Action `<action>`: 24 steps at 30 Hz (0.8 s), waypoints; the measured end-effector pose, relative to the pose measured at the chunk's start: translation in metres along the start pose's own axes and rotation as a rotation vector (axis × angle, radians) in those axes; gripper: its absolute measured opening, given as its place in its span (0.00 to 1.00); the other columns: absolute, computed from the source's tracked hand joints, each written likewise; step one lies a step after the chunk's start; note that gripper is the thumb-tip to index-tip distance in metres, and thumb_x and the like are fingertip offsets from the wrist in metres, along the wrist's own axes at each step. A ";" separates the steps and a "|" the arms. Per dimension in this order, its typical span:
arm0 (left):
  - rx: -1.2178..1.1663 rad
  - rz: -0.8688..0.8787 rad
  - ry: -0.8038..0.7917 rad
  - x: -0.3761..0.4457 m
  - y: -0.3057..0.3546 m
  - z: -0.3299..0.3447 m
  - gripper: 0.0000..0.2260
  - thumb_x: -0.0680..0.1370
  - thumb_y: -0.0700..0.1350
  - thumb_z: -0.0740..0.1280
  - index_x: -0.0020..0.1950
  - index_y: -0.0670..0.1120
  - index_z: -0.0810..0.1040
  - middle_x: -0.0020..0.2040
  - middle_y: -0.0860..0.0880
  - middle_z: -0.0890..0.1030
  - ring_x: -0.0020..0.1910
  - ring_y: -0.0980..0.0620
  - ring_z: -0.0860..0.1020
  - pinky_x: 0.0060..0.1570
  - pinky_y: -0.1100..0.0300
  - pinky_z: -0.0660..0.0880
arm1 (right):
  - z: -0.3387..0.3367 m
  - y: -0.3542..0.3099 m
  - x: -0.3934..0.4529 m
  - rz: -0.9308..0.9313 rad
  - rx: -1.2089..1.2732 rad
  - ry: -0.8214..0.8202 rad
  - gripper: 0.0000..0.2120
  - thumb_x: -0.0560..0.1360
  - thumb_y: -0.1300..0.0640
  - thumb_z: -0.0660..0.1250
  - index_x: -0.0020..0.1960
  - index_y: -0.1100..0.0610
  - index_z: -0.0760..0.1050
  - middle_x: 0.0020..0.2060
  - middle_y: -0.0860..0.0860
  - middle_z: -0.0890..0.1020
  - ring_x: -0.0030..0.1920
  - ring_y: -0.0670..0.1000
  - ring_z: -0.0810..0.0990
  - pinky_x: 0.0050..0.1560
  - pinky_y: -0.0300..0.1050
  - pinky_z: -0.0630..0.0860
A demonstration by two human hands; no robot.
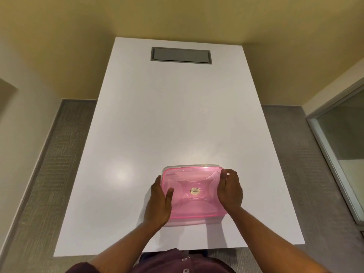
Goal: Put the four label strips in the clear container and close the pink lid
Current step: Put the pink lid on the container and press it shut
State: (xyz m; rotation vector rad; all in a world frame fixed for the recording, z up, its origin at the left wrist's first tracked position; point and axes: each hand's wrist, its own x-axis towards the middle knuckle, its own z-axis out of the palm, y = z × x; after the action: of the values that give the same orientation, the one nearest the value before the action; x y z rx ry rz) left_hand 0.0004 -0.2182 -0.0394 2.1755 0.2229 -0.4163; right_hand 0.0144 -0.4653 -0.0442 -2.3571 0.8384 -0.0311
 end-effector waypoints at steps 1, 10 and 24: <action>0.003 -0.001 0.011 0.000 -0.001 0.000 0.29 0.83 0.56 0.56 0.81 0.48 0.52 0.80 0.48 0.61 0.76 0.46 0.66 0.71 0.55 0.64 | 0.001 0.004 -0.003 0.010 0.000 -0.003 0.18 0.84 0.45 0.54 0.63 0.55 0.73 0.59 0.53 0.81 0.57 0.59 0.81 0.56 0.53 0.77; 0.074 0.030 0.099 0.000 -0.012 0.009 0.26 0.82 0.58 0.54 0.79 0.51 0.57 0.77 0.51 0.68 0.72 0.47 0.71 0.67 0.50 0.72 | 0.009 0.009 -0.016 -0.096 -0.102 -0.016 0.20 0.84 0.42 0.52 0.63 0.55 0.72 0.52 0.54 0.85 0.52 0.62 0.83 0.50 0.52 0.77; -0.099 -0.028 0.076 0.053 0.017 -0.007 0.15 0.84 0.53 0.57 0.66 0.46 0.71 0.62 0.47 0.79 0.61 0.44 0.77 0.60 0.51 0.74 | 0.007 0.004 0.002 -0.066 -0.295 0.034 0.30 0.76 0.29 0.41 0.46 0.54 0.66 0.32 0.52 0.78 0.37 0.62 0.82 0.35 0.48 0.70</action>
State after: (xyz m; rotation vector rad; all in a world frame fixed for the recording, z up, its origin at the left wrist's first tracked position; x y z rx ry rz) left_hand 0.0563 -0.2224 -0.0425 2.0944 0.3107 -0.3313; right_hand 0.0158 -0.4646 -0.0525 -2.6668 0.8285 0.0279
